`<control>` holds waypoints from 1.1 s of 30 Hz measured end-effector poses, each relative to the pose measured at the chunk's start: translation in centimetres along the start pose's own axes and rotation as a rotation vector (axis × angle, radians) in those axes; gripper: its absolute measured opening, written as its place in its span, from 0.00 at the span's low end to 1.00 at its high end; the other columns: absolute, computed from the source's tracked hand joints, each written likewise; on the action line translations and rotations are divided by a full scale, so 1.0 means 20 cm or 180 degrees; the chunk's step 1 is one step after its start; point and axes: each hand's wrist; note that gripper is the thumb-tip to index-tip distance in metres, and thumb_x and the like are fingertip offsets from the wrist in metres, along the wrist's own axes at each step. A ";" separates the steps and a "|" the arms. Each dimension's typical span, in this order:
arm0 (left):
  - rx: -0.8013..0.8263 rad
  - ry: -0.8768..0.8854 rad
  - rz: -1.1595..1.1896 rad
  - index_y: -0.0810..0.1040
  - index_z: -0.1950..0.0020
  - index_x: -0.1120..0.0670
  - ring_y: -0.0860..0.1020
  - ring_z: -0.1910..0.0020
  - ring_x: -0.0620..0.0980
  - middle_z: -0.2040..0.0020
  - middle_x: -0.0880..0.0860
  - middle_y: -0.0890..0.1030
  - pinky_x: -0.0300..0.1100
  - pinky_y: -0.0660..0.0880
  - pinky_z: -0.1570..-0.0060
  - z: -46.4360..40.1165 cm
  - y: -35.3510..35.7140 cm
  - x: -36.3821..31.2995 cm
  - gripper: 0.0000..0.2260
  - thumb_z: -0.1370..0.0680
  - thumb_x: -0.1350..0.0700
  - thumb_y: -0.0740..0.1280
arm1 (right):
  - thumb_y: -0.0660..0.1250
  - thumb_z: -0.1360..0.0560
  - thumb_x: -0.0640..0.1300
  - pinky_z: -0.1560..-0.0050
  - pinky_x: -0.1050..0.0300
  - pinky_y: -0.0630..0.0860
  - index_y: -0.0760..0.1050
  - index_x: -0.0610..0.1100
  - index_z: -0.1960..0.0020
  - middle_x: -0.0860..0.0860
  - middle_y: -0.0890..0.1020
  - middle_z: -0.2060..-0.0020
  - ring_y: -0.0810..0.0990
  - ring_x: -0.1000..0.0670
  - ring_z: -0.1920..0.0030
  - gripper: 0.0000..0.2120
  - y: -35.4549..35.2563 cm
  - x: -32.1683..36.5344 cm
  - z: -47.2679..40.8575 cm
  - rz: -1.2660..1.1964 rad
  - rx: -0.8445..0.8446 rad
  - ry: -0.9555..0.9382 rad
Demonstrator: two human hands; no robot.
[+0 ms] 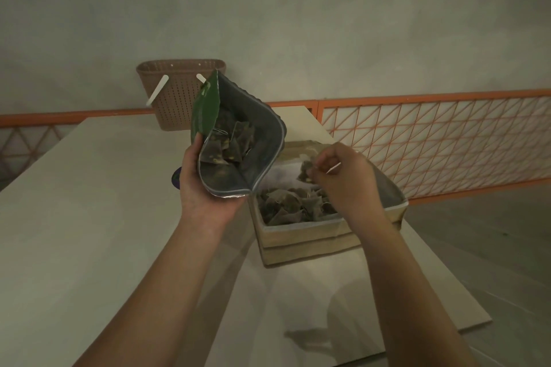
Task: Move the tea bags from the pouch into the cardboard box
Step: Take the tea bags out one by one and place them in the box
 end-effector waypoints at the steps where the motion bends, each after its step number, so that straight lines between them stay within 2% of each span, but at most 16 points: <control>1: -0.0009 0.0004 -0.0028 0.71 0.23 0.49 0.71 0.27 0.58 0.26 0.56 0.74 0.52 0.79 0.38 0.00 0.00 0.00 0.25 0.17 0.40 0.59 | 0.71 0.25 0.40 0.68 0.72 0.67 0.75 0.51 0.57 0.58 0.78 0.61 0.75 0.59 0.62 0.07 0.00 -0.02 -0.02 0.0060 0.0062 0.0070; 2: -0.0016 0.0009 -0.0061 0.71 0.23 0.49 0.71 0.26 0.58 0.26 0.55 0.74 0.52 0.78 0.37 0.00 0.00 0.00 0.25 0.17 0.40 0.58 | 0.70 0.24 0.42 0.66 0.72 0.66 0.77 0.49 0.53 0.57 0.78 0.59 0.76 0.57 0.59 0.03 0.00 -0.02 -0.03 0.0126 0.0191 0.0161; 5: -0.0084 0.0035 -0.0131 0.71 0.24 0.49 0.72 0.28 0.57 0.26 0.55 0.74 0.52 0.76 0.35 -0.01 -0.01 0.00 0.25 0.17 0.40 0.58 | 0.68 0.23 0.48 0.58 0.67 0.70 0.79 0.47 0.41 0.53 0.80 0.48 0.77 0.54 0.50 0.12 0.01 -0.05 -0.06 0.0522 0.0694 0.0225; 8: -0.0126 0.0067 -0.0155 0.72 0.24 0.49 0.73 0.28 0.57 0.27 0.55 0.75 0.52 0.74 0.33 -0.01 -0.02 0.00 0.24 0.17 0.40 0.59 | 0.68 0.23 0.48 0.49 0.62 0.72 0.81 0.50 0.40 0.53 0.81 0.45 0.78 0.53 0.47 0.12 0.04 -0.04 -0.06 0.0684 0.1051 0.0136; 10: -0.0150 0.0062 -0.0138 0.73 0.25 0.49 0.72 0.27 0.57 0.26 0.55 0.74 0.51 0.74 0.34 -0.02 -0.02 0.00 0.24 0.18 0.39 0.59 | 0.67 0.22 0.48 0.50 0.62 0.71 0.83 0.49 0.44 0.54 0.82 0.49 0.79 0.52 0.50 0.10 0.06 -0.04 -0.06 0.0913 0.1495 0.0080; 11: -0.0144 0.0058 -0.0116 0.72 0.24 0.49 0.71 0.27 0.57 0.26 0.55 0.74 0.51 0.75 0.34 -0.02 -0.02 0.00 0.24 0.18 0.39 0.59 | 0.66 0.21 0.49 0.54 0.62 0.71 0.84 0.48 0.47 0.52 0.83 0.54 0.80 0.51 0.54 0.09 0.07 -0.04 -0.06 0.1062 0.1738 0.0077; 14: -0.0098 0.0029 -0.0027 0.73 0.25 0.49 0.72 0.27 0.57 0.27 0.55 0.75 0.52 0.78 0.38 -0.01 -0.02 0.00 0.25 0.18 0.40 0.60 | 0.63 0.21 0.53 0.64 0.61 0.68 0.82 0.44 0.58 0.49 0.78 0.67 0.75 0.51 0.67 0.16 0.07 -0.02 -0.05 0.1317 0.2167 0.0141; 17: -0.0131 0.0003 -0.0023 0.72 0.24 0.49 0.71 0.26 0.57 0.26 0.55 0.74 0.52 0.75 0.34 -0.02 -0.03 -0.02 0.25 0.18 0.40 0.61 | 0.62 0.20 0.52 0.56 0.59 0.74 0.82 0.45 0.53 0.51 0.82 0.60 0.79 0.53 0.59 0.14 0.04 0.01 -0.06 0.1215 0.1908 0.0018; 18: -0.0144 -0.0021 -0.0043 0.72 0.24 0.49 0.71 0.26 0.57 0.26 0.55 0.74 0.52 0.73 0.32 -0.01 -0.03 -0.02 0.25 0.18 0.40 0.61 | 0.61 0.20 0.51 0.52 0.59 0.76 0.81 0.46 0.50 0.51 0.83 0.56 0.79 0.53 0.56 0.12 0.03 0.03 -0.06 0.1160 0.1595 -0.0143; 20: -0.0166 -0.0056 -0.0083 0.74 0.26 0.51 0.73 0.28 0.58 0.27 0.56 0.75 0.52 0.72 0.31 -0.01 -0.02 -0.02 0.25 0.18 0.40 0.61 | 0.59 0.18 0.46 0.55 0.68 0.74 0.78 0.47 0.44 0.53 0.80 0.50 0.77 0.60 0.55 0.10 0.02 0.12 -0.06 0.0588 0.0707 -0.0485; 22: -0.0145 -0.0042 -0.0100 0.78 0.29 0.52 0.79 0.35 0.59 0.30 0.56 0.78 0.52 0.75 0.35 0.00 -0.02 -0.03 0.23 0.18 0.40 0.61 | 0.60 0.20 0.42 0.57 0.75 0.72 0.75 0.49 0.37 0.54 0.76 0.44 0.75 0.66 0.54 0.12 0.04 0.23 -0.06 -0.0333 0.0182 -0.0748; 24: -0.0145 0.0004 -0.0163 0.79 0.30 0.52 0.82 0.42 0.59 0.33 0.57 0.80 0.52 0.78 0.40 0.01 -0.02 -0.04 0.23 0.19 0.40 0.61 | 0.64 0.21 0.42 0.51 0.74 0.72 0.71 0.51 0.31 0.55 0.73 0.41 0.74 0.63 0.48 0.19 0.07 0.33 -0.08 -0.0533 0.0216 -0.1160; 26: -0.0147 0.0000 -0.0277 0.78 0.30 0.52 0.84 0.45 0.59 0.36 0.58 0.81 0.52 0.82 0.45 0.02 -0.02 -0.05 0.24 0.19 0.39 0.60 | 0.67 0.22 0.44 0.48 0.72 0.72 0.69 0.52 0.28 0.55 0.73 0.43 0.73 0.61 0.48 0.24 0.13 0.38 -0.13 -0.0172 0.0302 -0.1555; 28: -0.0159 -0.0049 -0.0295 0.82 0.35 0.53 0.85 0.46 0.60 0.38 0.59 0.83 0.53 0.82 0.47 0.04 -0.02 -0.07 0.24 0.19 0.38 0.60 | 0.68 0.22 0.46 0.52 0.70 0.72 0.70 0.52 0.28 0.56 0.74 0.49 0.73 0.60 0.52 0.23 0.21 0.42 -0.19 0.0011 0.0186 -0.1797; 30: -0.0149 -0.0078 -0.0188 0.85 0.40 0.56 0.85 0.47 0.61 0.39 0.60 0.83 0.56 0.81 0.45 0.05 -0.02 -0.09 0.27 0.19 0.36 0.59 | 0.68 0.22 0.47 0.56 0.71 0.69 0.74 0.51 0.30 0.61 0.72 0.56 0.72 0.61 0.55 0.20 0.28 0.45 -0.23 0.0004 0.0006 -0.2034; 33: -0.0219 -0.0054 -0.0246 0.83 0.36 0.55 0.83 0.43 0.63 0.35 0.61 0.81 0.60 0.75 0.37 0.06 -0.02 -0.13 0.29 0.20 0.33 0.60 | 0.68 0.22 0.47 0.56 0.72 0.66 0.78 0.51 0.36 0.67 0.73 0.57 0.71 0.65 0.57 0.15 0.35 0.45 -0.24 -0.0159 -0.0160 -0.2234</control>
Point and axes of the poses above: each hand's wrist, its own z-axis away from the middle knuckle, its own y-axis out of the palm, x = y × z
